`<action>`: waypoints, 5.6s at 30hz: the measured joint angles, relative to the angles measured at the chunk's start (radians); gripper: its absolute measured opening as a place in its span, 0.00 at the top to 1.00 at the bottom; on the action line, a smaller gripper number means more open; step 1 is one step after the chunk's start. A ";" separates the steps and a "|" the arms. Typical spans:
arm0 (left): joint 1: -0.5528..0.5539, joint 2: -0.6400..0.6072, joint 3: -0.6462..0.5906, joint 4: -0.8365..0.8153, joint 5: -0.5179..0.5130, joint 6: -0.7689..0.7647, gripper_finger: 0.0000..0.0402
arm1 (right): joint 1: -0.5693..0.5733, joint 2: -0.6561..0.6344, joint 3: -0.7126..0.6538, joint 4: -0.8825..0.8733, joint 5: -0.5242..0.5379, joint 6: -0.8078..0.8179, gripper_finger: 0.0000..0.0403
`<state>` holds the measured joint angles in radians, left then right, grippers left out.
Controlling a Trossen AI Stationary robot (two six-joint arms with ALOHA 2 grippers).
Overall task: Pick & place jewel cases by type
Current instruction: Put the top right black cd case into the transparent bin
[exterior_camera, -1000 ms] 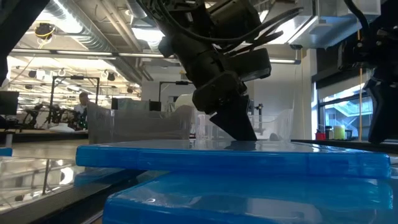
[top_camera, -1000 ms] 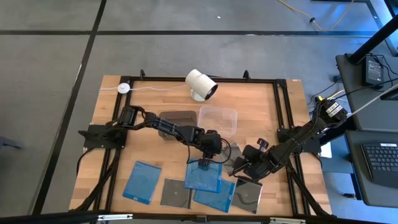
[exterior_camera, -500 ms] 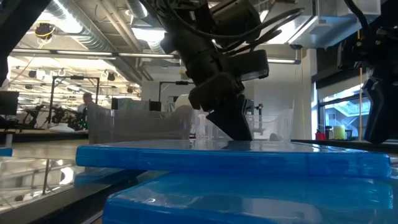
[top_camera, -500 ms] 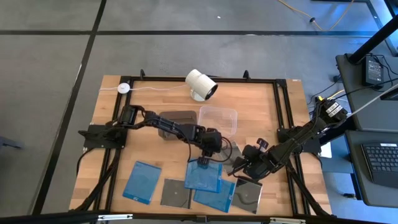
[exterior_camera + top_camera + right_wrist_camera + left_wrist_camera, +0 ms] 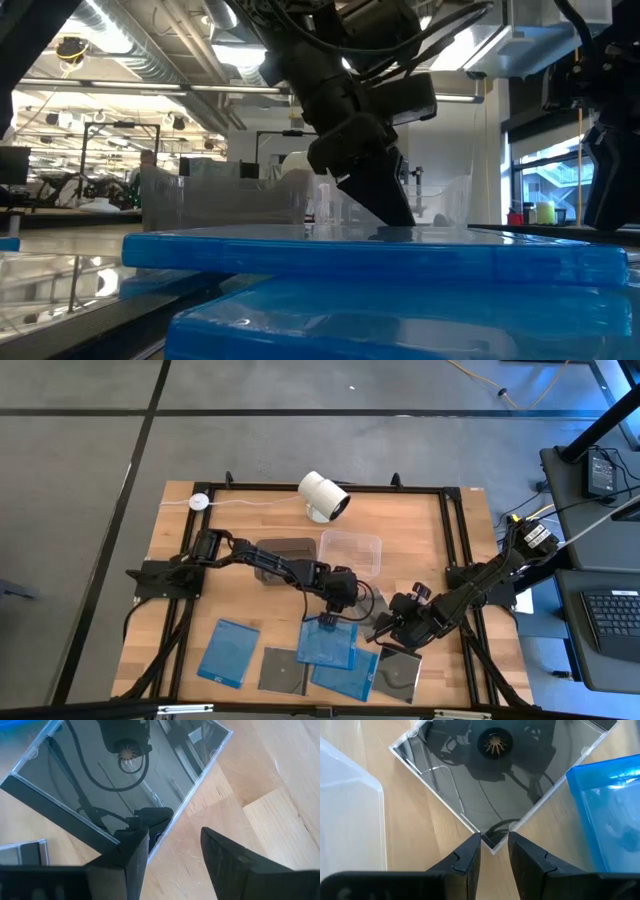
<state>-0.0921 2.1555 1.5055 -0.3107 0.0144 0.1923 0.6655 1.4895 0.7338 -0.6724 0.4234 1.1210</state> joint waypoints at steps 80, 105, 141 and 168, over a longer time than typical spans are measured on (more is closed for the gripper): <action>-0.013 0.043 -0.024 0.062 -0.076 -0.182 0.48 | 0.240 0.000 -0.001 0.026 0.152 0.179 0.54; -0.014 0.056 -0.027 0.074 -0.078 -0.171 0.59 | 0.278 0.075 -0.001 0.039 0.111 0.069 0.54; -0.013 0.056 -0.028 0.080 -0.060 -0.168 0.61 | 0.235 0.209 0.000 0.161 0.189 0.181 0.54; -0.020 0.056 -0.028 0.068 -0.052 -0.172 0.60 | 0.232 0.171 -0.004 0.126 0.230 0.168 0.54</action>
<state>-0.1123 2.2112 1.4776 -0.2423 -0.0379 0.0204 0.8970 1.6608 0.7296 -0.5468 0.6533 1.2894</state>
